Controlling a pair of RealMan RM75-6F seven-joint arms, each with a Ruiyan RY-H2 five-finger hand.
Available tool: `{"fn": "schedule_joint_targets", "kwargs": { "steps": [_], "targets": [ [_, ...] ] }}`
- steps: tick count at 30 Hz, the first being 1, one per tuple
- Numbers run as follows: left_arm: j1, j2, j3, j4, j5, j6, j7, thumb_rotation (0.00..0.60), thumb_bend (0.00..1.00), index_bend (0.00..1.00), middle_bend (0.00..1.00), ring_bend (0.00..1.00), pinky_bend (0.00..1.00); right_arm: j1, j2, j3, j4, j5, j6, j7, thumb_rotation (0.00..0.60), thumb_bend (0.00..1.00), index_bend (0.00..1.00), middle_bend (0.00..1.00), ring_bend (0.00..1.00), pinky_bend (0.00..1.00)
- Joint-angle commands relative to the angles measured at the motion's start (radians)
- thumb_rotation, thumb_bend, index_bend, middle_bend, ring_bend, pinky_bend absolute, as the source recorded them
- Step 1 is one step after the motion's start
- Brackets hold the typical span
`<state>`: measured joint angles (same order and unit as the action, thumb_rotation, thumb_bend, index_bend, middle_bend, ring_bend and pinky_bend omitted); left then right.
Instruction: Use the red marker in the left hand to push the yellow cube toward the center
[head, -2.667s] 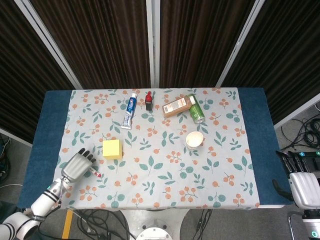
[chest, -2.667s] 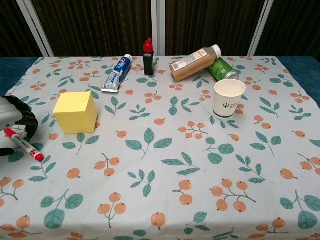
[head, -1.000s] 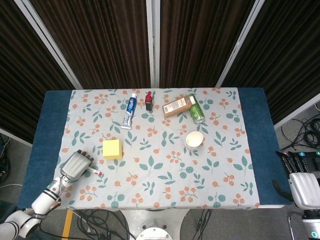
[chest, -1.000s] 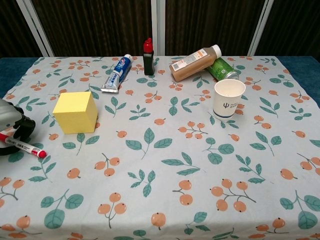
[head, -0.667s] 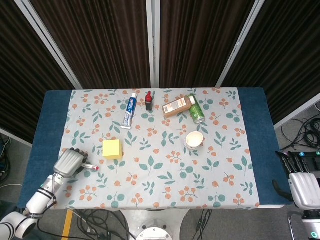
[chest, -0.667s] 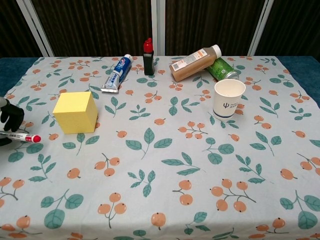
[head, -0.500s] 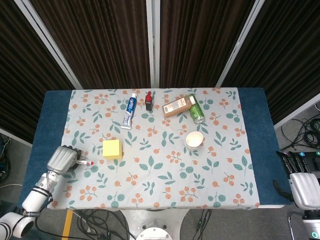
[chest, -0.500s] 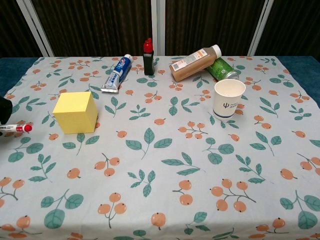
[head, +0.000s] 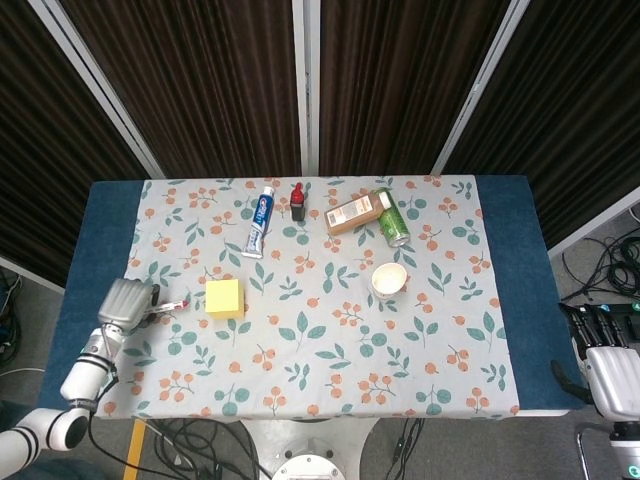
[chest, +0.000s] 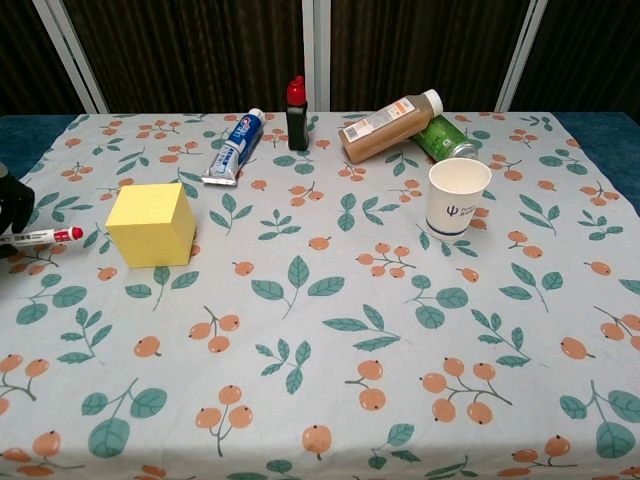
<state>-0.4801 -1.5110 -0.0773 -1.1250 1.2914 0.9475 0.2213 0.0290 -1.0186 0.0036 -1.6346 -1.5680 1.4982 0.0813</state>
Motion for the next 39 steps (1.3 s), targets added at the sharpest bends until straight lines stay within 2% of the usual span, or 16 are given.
{"fn": "schedule_joint_targets", "kwargs": {
  "steps": [1, 7, 24, 39],
  "targets": [
    [-0.011, -0.005, -0.004, 0.004, -0.001, -0.01, 0.001, 0.6, 0.45, 0.73, 0.73, 0.52, 0.56, 0.0, -0.001, 0.0, 0.002, 0.001, -0.001, 0.002, 0.6, 0.27, 0.04, 0.12, 0.0, 0.0],
    [-0.031, -0.009, -0.003, -0.007, 0.019, -0.008, -0.004, 0.6, 0.45, 0.73, 0.73, 0.52, 0.56, 0.0, -0.002, 0.002, 0.006, 0.006, -0.004, 0.006, 0.6, 0.27, 0.04, 0.12, 0.0, 0.0],
    [-0.133, -0.031, -0.009, -0.025, 0.043, -0.064, 0.082, 0.6, 0.45, 0.73, 0.73, 0.52, 0.56, -0.009, 0.0, 0.0, 0.01, 0.005, 0.006, 0.011, 0.6, 0.27, 0.04, 0.12, 0.0, 0.0],
    [-0.209, -0.058, -0.02, -0.062, 0.017, -0.111, 0.167, 0.6, 0.45, 0.73, 0.73, 0.52, 0.56, -0.013, 0.002, 0.001, 0.013, 0.009, 0.006, 0.016, 0.6, 0.27, 0.04, 0.12, 0.0, 0.0]
  ]
}}
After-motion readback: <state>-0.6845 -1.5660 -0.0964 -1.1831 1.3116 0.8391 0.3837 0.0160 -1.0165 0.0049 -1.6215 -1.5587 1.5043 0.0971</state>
